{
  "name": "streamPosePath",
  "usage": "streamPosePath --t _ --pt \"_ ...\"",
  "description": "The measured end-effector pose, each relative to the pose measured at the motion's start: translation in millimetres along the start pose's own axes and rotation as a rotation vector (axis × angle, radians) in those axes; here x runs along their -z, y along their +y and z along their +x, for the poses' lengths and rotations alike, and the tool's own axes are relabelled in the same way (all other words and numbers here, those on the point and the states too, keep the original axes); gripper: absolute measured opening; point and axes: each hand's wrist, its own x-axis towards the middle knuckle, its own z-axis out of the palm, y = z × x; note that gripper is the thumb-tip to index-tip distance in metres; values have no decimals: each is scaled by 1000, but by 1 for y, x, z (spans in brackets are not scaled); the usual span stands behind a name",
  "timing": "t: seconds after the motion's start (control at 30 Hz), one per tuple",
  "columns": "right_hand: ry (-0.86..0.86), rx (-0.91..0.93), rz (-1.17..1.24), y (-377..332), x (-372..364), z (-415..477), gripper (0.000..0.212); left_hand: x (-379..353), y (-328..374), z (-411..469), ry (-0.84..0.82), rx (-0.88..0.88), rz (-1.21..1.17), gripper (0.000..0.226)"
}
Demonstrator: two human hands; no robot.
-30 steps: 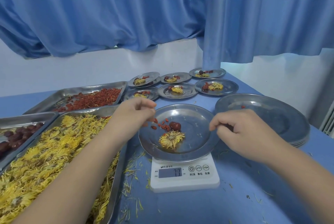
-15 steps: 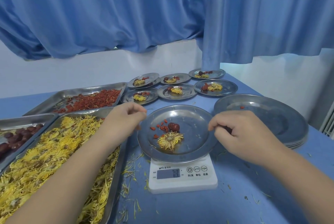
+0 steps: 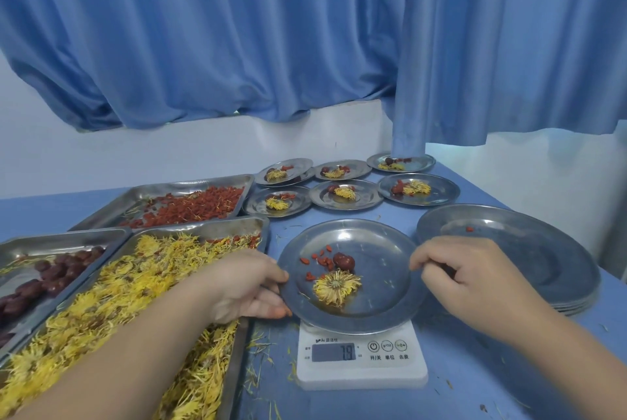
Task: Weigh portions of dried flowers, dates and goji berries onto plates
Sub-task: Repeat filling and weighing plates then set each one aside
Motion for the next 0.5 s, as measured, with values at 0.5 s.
streamPosePath --t 0.5 --pt "99 -44 283 -14 -23 36 42 42 34 55 187 -148 -601 22"
